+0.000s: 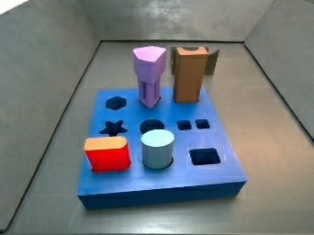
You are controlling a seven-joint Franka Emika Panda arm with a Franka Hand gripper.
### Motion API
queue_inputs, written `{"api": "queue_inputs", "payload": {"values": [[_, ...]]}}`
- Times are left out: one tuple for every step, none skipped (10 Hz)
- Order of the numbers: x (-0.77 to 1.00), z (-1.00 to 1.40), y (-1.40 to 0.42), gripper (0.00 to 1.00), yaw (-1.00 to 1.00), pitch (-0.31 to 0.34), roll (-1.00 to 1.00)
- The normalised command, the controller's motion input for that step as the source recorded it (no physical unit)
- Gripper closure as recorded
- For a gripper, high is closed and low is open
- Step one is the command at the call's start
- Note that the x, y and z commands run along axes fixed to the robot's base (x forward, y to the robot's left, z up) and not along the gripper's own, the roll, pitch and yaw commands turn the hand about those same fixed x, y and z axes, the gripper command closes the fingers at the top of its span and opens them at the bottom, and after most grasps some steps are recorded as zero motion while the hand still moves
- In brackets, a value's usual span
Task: Pick up the double-square object. Move to above the board. Insert the double-square object.
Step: Move to above the board.
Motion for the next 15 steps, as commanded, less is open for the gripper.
{"api": "queue_inputs", "payload": {"values": [[0.00,0.18,0.03,1.00,-0.02,0.086,0.00],[0.21,-0.04,-1.00,1.00,-1.00,0.200,0.21],[0.21,-0.04,-1.00,1.00,-1.00,0.198,0.21],[0.21,-0.04,-1.00,1.00,-1.00,0.196,0.23],[0.21,-0.04,-1.00,1.00,-1.00,0.188,0.21],[0.22,-0.04,-1.00,1.00,-1.00,0.192,0.21],[0.22,-0.04,-1.00,1.00,-1.00,0.210,0.21],[0.23,-0.04,-1.00,1.00,-1.00,0.239,0.21],[0.24,-0.03,-1.00,1.00,-1.00,0.268,0.19],[0.25,-0.03,-1.00,1.00,-0.65,0.243,0.09],[0.26,-0.03,-1.00,1.00,-0.42,0.215,0.05],[0.27,-0.02,-1.00,1.00,-0.20,0.185,0.01],[0.28,-0.02,-1.00,1.00,-0.13,0.170,0.00],[0.29,-0.01,-1.00,1.00,-0.05,0.154,0.00],[0.30,0.00,-1.00,1.00,-0.03,0.152,0.00]]}}
